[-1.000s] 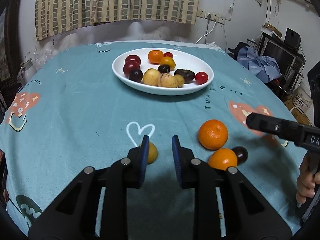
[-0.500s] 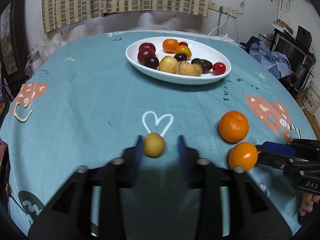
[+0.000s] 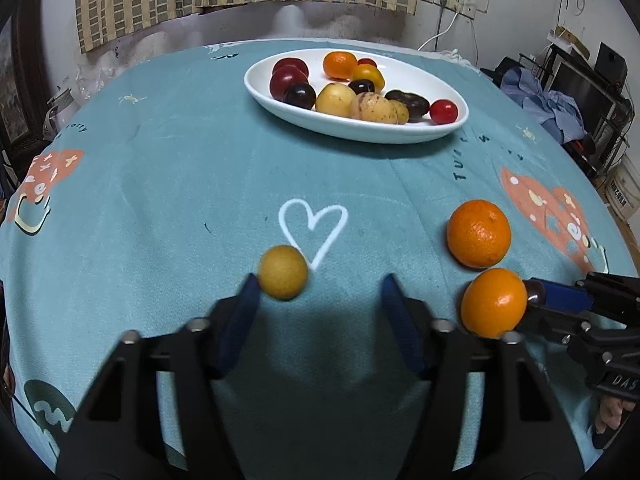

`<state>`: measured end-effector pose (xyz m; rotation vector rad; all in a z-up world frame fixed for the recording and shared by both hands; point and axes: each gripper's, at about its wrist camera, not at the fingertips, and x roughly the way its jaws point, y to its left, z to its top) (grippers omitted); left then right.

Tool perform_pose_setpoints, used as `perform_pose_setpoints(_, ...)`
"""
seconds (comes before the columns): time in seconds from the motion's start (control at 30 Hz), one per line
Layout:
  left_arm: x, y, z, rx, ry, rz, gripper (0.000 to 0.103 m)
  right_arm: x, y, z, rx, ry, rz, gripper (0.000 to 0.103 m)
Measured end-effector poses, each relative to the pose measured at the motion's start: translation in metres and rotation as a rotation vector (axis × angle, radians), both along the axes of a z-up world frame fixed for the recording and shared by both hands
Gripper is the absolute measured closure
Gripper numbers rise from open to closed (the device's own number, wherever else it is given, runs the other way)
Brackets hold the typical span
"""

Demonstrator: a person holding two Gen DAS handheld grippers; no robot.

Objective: Organize fruits
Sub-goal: 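Place the yellow fruit and dark plum on the plate, opening both grippers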

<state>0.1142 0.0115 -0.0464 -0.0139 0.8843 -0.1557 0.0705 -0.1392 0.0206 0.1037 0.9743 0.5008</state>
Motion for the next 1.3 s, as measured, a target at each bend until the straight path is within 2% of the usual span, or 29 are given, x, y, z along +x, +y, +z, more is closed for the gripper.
perform_pose_setpoints(0.03,0.0,0.003,0.001,-0.02,-0.002,-0.003,0.078,-0.001,0.0,0.001,0.002,-0.001,-0.004,0.076)
perform_pose_setpoints(0.13,0.0,0.01,0.003,-0.078,-0.007,0.0,0.079,-0.001,-0.012,0.011,0.032,-0.029,-0.048,0.076)
perform_pose_setpoints(0.27,-0.005,0.009,0.013,-0.082,-0.053,-0.005,0.079,0.005,-0.034,0.021,0.085,-0.045,-0.113,0.076)
perform_pose_setpoints(0.37,-0.005,0.005,0.017,-0.064,-0.068,-0.012,0.079,0.005,-0.034,0.022,0.094,-0.048,-0.118,0.076)
perform_pose_setpoints(0.5,-0.003,0.004,0.036,-0.093,-0.108,-0.017,0.079,0.012,-0.037,0.036,0.143,-0.067,-0.128,0.076)
perform_pose_setpoints(0.6,0.015,-0.001,0.059,-0.098,-0.136,-0.021,0.078,0.04,-0.035,0.054,0.151,-0.071,-0.137,0.076)
perform_pose_setpoints(0.73,0.062,-0.005,0.081,-0.106,-0.151,-0.009,0.078,0.085,-0.023,0.075,0.127,-0.098,-0.146,0.075)
perform_pose_setpoints(0.8,0.089,-0.009,0.083,-0.118,-0.141,-0.009,0.078,0.115,-0.017,0.073,0.119,-0.088,-0.148,0.075)
perform_pose_setpoints(0.97,0.147,-0.027,0.072,-0.067,-0.112,-0.021,0.078,0.181,-0.014,0.054,0.081,-0.07,-0.202,0.075)
perform_pose_setpoints(1.0,0.157,-0.031,0.068,-0.057,-0.104,-0.022,0.075,0.196,-0.016,0.046,0.088,-0.053,-0.219,0.074)
perform_pose_setpoints(1.03,0.163,-0.033,0.064,-0.046,-0.099,-0.019,0.055,0.205,-0.017,0.041,0.093,-0.038,-0.228,0.074)
perform_pose_setpoints(1.07,0.168,-0.034,0.061,-0.034,-0.099,-0.013,0.03,0.213,-0.018,0.035,0.086,-0.02,-0.242,0.072)
perform_pose_setpoints(1.13,0.169,-0.036,0.059,-0.016,-0.124,-0.011,0.027,0.223,-0.015,0.026,0.027,0.007,-0.242,0.071)
perform_pose_setpoints(1.2,0.165,-0.036,0.059,-0.006,-0.134,-0.008,0.025,0.22,-0.017,0.028,0.009,-0.013,-0.252,0.071)
perform_pose_setpoints(1.23,0.16,-0.034,0.06,-0.003,-0.137,0.0,0.02,0.214,-0.022,0.031,0.028,-0.02,-0.27,0.071)
perform_pose_setpoints(1.3,0.149,-0.028,0.062,-0.007,-0.13,0.014,0.019,0.203,-0.031,0.037,0.099,-0.011,-0.277,0.071)
